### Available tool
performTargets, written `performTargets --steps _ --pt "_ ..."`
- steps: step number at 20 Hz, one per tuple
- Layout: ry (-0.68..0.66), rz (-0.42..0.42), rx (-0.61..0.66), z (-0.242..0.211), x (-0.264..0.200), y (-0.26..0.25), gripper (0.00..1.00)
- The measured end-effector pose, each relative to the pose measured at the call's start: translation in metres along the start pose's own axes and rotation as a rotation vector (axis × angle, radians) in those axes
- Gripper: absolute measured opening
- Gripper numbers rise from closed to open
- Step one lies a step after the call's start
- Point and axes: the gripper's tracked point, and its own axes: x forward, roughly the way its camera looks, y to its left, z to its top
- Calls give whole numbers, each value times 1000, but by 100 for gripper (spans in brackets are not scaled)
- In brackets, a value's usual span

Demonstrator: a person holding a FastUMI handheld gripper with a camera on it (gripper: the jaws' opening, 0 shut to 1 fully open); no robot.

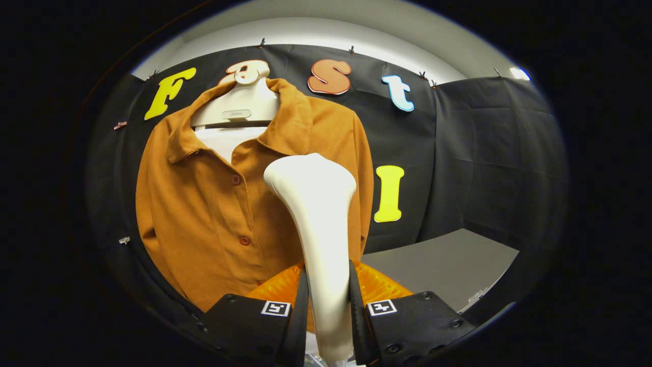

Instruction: Iron the clothes twice with a garment steamer, once on the left side and once on the right side.

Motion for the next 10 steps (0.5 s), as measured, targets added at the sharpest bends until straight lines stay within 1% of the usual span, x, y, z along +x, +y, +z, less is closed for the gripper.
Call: performTargets --steps 5,10 --pt "84 -9 -32 -24 19 8 40" --pt "212 -4 -44 -70 36 7 40"
